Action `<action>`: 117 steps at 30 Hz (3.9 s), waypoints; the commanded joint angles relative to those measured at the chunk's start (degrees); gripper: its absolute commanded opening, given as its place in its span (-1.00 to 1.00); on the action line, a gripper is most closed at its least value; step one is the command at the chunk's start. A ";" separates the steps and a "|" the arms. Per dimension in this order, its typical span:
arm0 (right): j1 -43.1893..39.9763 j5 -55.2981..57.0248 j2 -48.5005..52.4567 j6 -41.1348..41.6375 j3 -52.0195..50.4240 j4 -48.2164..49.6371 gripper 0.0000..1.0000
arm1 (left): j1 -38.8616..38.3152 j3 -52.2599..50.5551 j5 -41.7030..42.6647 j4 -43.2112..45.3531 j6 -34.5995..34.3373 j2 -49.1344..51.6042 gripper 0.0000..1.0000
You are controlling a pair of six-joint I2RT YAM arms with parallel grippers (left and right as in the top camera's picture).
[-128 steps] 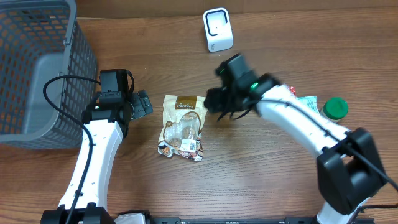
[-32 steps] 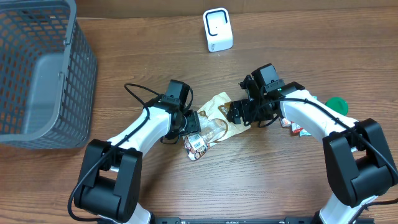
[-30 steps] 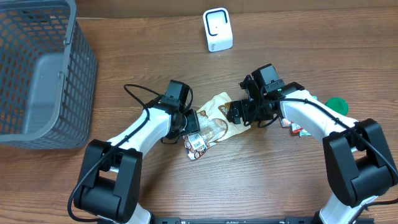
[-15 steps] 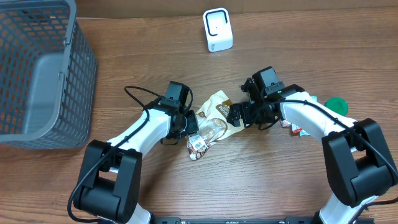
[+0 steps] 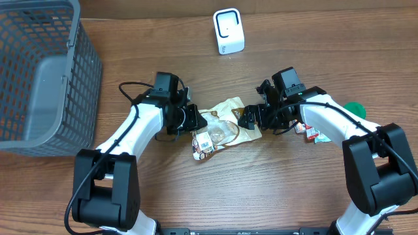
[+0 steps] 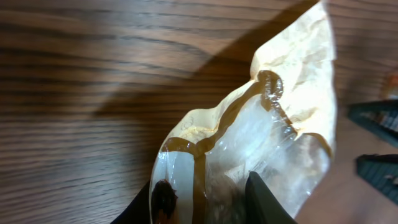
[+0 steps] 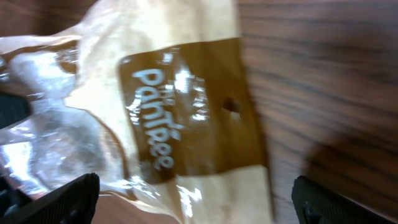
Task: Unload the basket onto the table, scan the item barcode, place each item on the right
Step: 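Grasp the Pantree bag edges with both grippers and lift it, then release the left gripper and carry the bag up toward the scanner with the right, then hold the Pantree bag in front of the scanner window with the right gripper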
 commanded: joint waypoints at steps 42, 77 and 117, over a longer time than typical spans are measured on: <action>0.48 -20.92 -0.66 2.97 -2.14 12.39 -0.64 | 4.72 2.16 0.83 11.21 4.79 0.11 0.47; 2.45 5.09 -24.06 -27.76 8.39 12.37 -0.93 | 13.07 5.66 -43.80 7.50 2.25 -3.93 1.00; 7.37 37.75 13.25 -60.48 26.01 55.30 -0.93 | 13.07 5.66 -43.80 7.50 2.25 -3.93 1.00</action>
